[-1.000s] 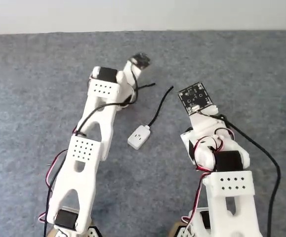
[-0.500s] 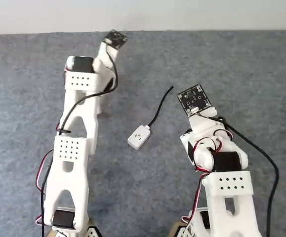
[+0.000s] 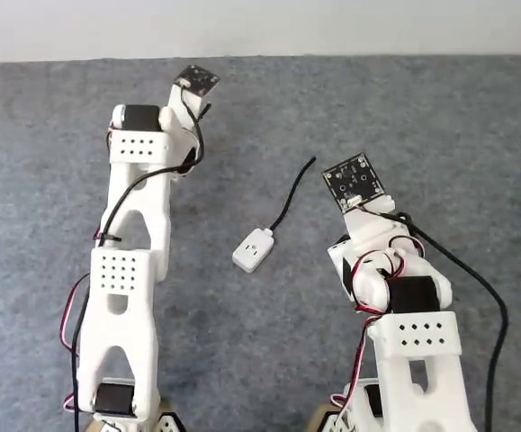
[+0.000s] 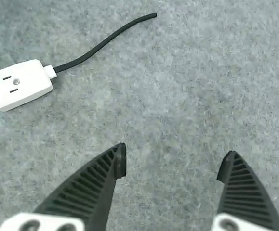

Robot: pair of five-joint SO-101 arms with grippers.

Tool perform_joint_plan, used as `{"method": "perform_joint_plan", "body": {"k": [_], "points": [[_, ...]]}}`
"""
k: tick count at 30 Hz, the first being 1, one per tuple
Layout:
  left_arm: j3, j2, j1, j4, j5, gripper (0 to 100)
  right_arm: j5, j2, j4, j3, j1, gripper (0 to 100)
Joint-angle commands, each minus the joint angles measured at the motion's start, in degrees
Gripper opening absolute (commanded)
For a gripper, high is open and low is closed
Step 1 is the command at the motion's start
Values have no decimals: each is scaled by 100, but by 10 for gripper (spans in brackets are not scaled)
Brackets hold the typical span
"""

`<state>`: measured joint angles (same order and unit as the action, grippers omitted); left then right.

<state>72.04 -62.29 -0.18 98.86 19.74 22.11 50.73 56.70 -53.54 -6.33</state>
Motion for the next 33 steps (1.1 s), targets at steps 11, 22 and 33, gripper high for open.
{"method": "perform_joint_plan", "body": {"k": [11, 22, 33], "points": [[-1640, 2365, 35, 176, -35, 9, -70, 40, -136, 62, 4, 314], [-3064, 3138, 26, 158, -26, 10, -70, 40, -92, 53, 13, 314], [-3565, 3095, 9, -9, -26, 11, -44, 40, -92, 53, 400, 314]]}}
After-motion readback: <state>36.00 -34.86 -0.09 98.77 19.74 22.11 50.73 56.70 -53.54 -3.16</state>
